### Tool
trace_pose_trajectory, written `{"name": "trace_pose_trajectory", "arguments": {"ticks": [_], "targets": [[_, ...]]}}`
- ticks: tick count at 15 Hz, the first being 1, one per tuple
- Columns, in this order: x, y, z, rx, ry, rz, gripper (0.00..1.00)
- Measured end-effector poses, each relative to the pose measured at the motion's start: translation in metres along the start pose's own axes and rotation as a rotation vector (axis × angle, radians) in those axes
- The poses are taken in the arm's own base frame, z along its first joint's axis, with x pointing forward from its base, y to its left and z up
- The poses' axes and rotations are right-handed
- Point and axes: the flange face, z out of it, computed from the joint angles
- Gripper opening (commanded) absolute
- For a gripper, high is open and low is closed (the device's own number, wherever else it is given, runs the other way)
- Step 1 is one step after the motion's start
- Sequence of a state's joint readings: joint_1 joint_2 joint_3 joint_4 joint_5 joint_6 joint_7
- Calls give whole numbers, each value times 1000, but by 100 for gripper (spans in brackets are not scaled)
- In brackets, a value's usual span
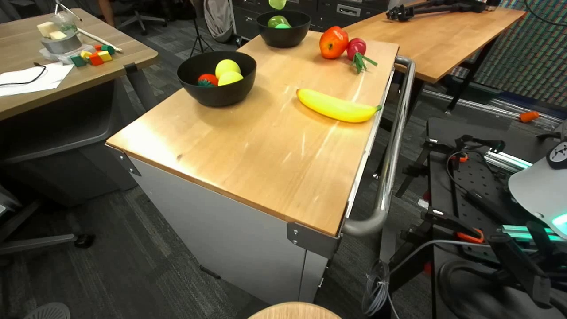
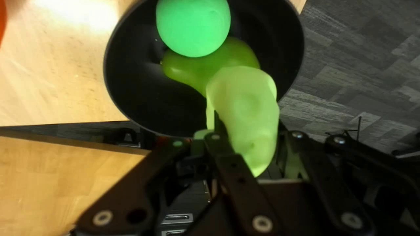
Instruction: Put the fruits in both bowls
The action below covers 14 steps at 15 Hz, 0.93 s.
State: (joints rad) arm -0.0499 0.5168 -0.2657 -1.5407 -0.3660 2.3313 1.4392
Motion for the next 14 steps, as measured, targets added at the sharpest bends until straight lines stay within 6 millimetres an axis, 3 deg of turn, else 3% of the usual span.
{"name": "trace_pose_trajectory", "arguments": {"ticks": [3,4,6,11,12,14], "targets": [[11,-4,32,-75,-11,36,15],[15,-4,37,-102,-20,43,54],[22,-4,39,-158,-49,40,55],[29,1,1,-325,-241,-63,94],[30,1,-10,-343,-273,-82,99],[37,0,-29,-348,-295,-95,100]]}}
